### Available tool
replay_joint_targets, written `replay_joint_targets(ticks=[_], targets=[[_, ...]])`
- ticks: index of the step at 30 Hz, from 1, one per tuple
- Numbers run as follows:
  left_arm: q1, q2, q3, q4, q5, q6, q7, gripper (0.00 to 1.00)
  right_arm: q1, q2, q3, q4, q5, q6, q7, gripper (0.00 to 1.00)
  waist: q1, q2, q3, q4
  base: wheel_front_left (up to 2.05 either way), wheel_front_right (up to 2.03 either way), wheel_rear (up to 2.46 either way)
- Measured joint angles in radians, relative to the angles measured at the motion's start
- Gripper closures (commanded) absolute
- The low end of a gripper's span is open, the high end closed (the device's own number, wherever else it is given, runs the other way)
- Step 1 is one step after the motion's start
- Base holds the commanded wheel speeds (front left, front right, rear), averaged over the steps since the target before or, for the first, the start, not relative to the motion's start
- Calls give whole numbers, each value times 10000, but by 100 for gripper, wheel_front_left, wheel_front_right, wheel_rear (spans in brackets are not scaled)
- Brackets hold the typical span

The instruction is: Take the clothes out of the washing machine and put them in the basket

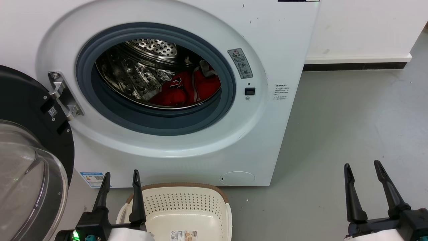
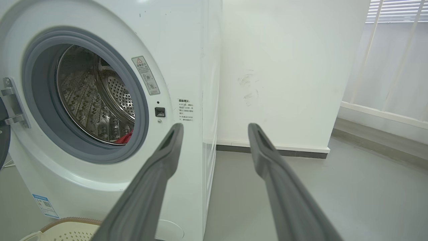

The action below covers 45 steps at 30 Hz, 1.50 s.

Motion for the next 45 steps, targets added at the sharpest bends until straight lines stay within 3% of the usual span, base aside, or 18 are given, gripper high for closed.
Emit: replay_joint_targets(ticks=[12,23,32,45], targets=[[-3,0,81,142,-192,-104,0,0,-1,-2,13,15,29,0,0,0,0,0,39,-10,0,0,0],[-1931,88,796,1494,209,-1058,0,0,-350,-4,332,-98,-21,0,0,0,0,0,571,-262,0,0,0],[-5463,892,1528,3405,439,-1490,0,0,-1583,-6,539,-401,73,0,-2,0,0,0,2092,-818,0,0,0],[-10510,2865,1306,6732,1074,-1747,92,0,-3153,-13,591,-767,1066,0,-2,0,3,0,5069,-1975,0,0,0]])
